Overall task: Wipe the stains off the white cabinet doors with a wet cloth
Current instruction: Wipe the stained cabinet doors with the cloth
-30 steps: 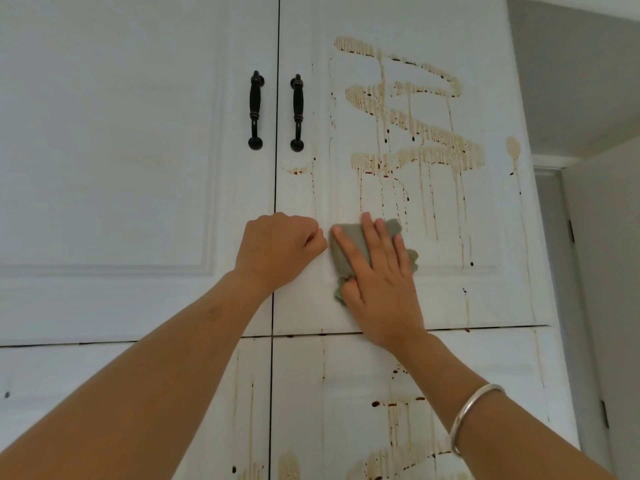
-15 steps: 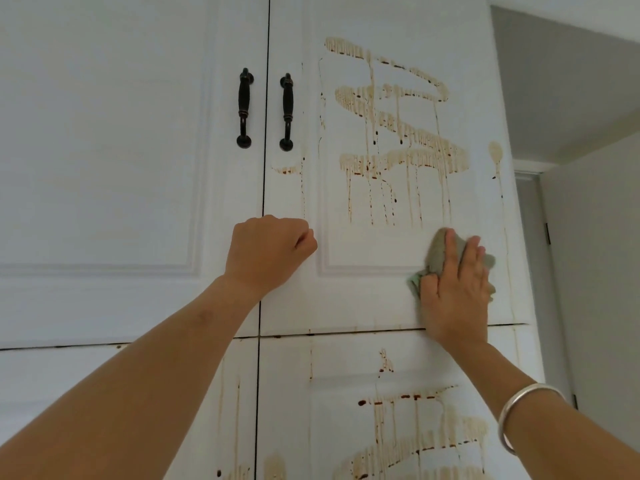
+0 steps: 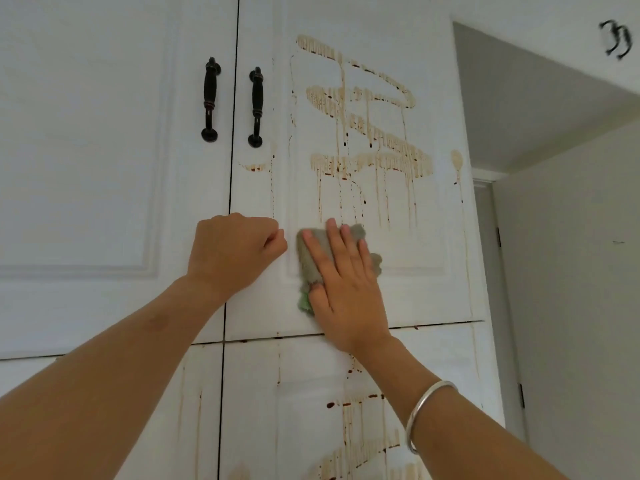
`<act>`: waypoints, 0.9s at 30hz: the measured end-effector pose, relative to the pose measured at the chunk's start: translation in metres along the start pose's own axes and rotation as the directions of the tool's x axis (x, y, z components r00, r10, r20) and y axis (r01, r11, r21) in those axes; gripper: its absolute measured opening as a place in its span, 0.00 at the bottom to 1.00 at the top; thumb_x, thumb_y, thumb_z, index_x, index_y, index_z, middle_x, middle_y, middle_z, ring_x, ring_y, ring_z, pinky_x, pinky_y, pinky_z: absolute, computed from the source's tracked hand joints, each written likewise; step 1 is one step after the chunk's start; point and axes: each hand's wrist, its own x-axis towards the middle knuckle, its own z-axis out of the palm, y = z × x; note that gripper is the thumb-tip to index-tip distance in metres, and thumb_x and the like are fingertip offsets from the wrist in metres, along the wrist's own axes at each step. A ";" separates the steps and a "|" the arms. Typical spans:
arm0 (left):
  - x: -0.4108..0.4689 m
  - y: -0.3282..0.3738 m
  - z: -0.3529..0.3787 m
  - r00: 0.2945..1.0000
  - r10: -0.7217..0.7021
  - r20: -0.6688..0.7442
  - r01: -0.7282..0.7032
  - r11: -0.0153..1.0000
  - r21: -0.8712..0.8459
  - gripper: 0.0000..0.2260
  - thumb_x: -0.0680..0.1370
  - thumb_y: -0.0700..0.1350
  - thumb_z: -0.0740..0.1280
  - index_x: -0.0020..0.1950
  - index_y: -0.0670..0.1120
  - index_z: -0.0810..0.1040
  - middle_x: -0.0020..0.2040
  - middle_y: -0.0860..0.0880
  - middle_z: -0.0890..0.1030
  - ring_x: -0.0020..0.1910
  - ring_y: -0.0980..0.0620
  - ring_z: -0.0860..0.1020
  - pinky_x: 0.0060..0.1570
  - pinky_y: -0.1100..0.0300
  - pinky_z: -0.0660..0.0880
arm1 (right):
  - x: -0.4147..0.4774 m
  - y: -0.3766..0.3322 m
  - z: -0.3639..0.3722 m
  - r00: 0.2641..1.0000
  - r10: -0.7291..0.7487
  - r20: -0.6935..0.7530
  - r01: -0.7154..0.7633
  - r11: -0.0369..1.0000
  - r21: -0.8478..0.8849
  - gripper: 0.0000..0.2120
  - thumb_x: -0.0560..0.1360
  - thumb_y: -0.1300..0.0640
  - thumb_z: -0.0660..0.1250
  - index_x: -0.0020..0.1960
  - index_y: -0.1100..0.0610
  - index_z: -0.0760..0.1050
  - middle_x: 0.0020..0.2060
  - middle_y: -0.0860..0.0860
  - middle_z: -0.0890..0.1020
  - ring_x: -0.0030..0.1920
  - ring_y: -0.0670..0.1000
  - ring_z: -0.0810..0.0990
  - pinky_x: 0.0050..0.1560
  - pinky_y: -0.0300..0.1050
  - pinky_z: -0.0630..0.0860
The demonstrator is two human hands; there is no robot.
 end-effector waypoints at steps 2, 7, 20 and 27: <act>0.000 -0.001 0.001 1.000 0.012 0.003 -0.012 1.000 -0.002 0.17 0.73 0.48 0.58 0.27 0.48 0.56 0.22 0.52 0.57 0.22 0.54 0.54 0.26 0.64 0.55 | 0.002 0.006 0.001 0.991 0.123 -0.043 -0.123 0.992 0.010 0.32 0.75 0.51 0.48 0.79 0.45 0.46 0.79 0.53 0.49 0.78 0.53 0.41 0.77 0.57 0.43; -0.001 -0.002 0.001 1.000 0.022 0.019 -0.022 1.000 -0.007 0.17 0.73 0.48 0.57 0.27 0.48 0.57 0.22 0.52 0.58 0.22 0.53 0.56 0.27 0.63 0.57 | -0.005 0.029 -0.006 0.967 0.248 -0.061 -0.249 0.969 -0.004 0.33 0.74 0.50 0.46 0.79 0.46 0.46 0.79 0.55 0.49 0.79 0.54 0.43 0.77 0.57 0.42; -0.001 0.001 0.001 0.999 -0.026 0.042 0.024 0.999 0.027 0.16 0.73 0.48 0.57 0.28 0.47 0.57 0.22 0.51 0.58 0.23 0.52 0.56 0.28 0.62 0.59 | -0.021 0.078 -0.016 0.962 0.262 -0.075 -0.262 0.965 0.002 0.33 0.74 0.50 0.46 0.79 0.48 0.48 0.79 0.55 0.51 0.79 0.55 0.45 0.77 0.57 0.43; -0.001 0.008 -0.001 0.993 -0.063 0.098 0.057 0.996 0.069 0.17 0.74 0.47 0.60 0.28 0.48 0.56 0.22 0.53 0.56 0.23 0.53 0.55 0.27 0.62 0.57 | -0.025 0.094 -0.020 0.986 0.163 -0.038 -0.163 0.987 -0.008 0.32 0.76 0.50 0.47 0.80 0.49 0.46 0.79 0.54 0.50 0.79 0.54 0.44 0.77 0.56 0.42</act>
